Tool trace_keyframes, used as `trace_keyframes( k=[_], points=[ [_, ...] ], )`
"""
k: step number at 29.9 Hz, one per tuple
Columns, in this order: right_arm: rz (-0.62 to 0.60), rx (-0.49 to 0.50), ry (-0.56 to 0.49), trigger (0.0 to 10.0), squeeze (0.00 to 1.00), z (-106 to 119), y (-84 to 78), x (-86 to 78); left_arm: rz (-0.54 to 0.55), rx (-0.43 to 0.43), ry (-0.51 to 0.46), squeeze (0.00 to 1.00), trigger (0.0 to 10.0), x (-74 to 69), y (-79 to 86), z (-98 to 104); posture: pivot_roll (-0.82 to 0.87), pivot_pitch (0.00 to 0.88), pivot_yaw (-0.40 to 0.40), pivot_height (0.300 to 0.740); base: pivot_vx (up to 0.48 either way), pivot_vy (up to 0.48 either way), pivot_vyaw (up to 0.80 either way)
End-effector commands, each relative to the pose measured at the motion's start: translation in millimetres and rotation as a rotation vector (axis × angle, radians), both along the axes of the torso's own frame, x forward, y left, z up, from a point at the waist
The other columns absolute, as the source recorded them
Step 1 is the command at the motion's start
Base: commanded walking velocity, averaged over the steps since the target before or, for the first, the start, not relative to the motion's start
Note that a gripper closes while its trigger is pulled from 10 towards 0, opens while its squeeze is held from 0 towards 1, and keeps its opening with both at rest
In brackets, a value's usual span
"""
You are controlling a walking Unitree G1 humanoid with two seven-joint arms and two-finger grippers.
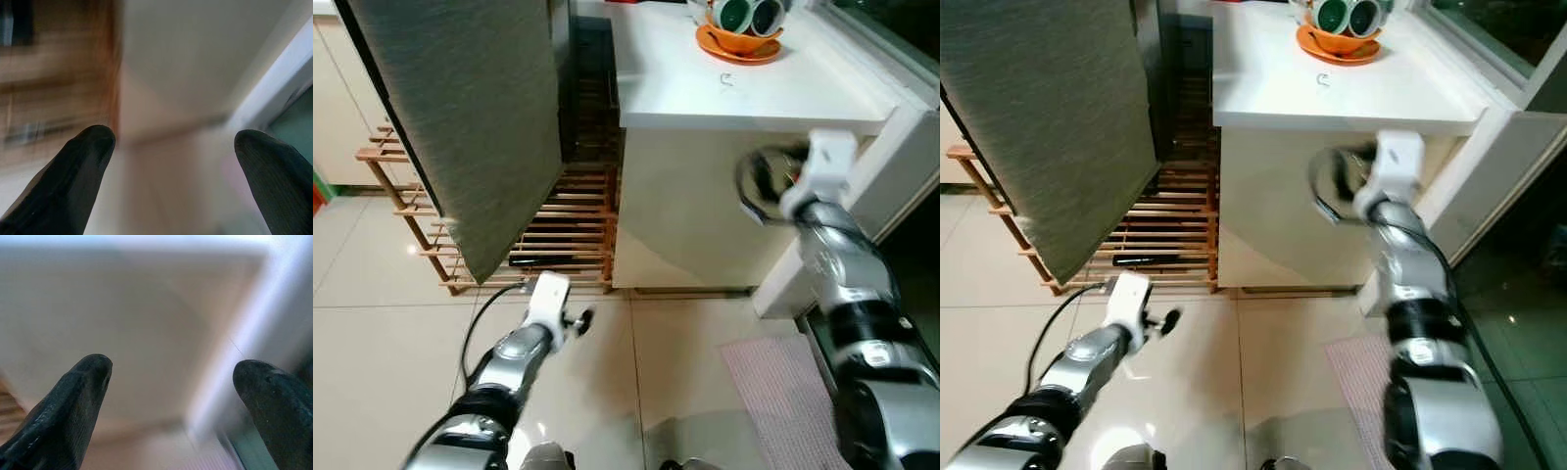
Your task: Restocking fridge
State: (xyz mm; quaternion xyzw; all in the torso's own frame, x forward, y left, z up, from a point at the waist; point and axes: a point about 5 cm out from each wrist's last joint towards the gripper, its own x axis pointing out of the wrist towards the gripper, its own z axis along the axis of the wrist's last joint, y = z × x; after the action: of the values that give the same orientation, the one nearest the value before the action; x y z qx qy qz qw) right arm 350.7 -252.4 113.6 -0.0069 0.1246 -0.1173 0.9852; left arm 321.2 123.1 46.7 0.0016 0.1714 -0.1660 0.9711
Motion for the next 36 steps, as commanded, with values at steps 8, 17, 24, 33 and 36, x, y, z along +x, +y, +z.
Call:
trace_keyframes(
  k=[8, 17, 24, 33, 36],
  points=[
    [0.026, 0.062, 0.081, 10.0, 0.0, -49.3, 25.9, -31.3, -0.121, -0.033, -0.508, 0.0, 10.0, 19.6, -43.7, 111.5, 0.04, 0.0, -0.06, 0.74, 0.0, 0.0, 0.0],
    [0.073, 0.106, 0.081, 10.0, 0.0, -56.3, 43.6, -32.7, 0.154, 0.049, -0.621, 0.0, 10.0, 36.8, 10.3, 154.0, 0.05, 0.0, -0.063, 0.74, 0.0, 0.0, 0.0],
    [0.105, 0.096, 0.083, 10.0, 0.0, -56.2, 46.4, -34.1, 0.267, 0.075, -0.609, 0.0, 10.0, 36.3, 34.5, 153.9, 0.05, 0.0, -0.072, 0.74, 0.0, 0.0, 0.0],
    [0.133, 0.101, 0.093, 10.0, 0.0, -60.3, 50.1, -38.8, 0.34, 0.106, -0.631, 0.0, 10.0, 34.0, 47.8, 157.6, 0.06, 0.0, -0.076, 0.74, 0.0, 0.32, 0.0],
    [0.145, 0.111, 0.088, 10.0, 0.0, -60.5, 52.7, -39.7, 0.355, 0.119, -0.63, 0.0, 10.0, 34.2, 51.0, 157.8, 0.05, 0.0, -0.075, 0.74, 0.0, 0.48, 0.0]
  ],
)
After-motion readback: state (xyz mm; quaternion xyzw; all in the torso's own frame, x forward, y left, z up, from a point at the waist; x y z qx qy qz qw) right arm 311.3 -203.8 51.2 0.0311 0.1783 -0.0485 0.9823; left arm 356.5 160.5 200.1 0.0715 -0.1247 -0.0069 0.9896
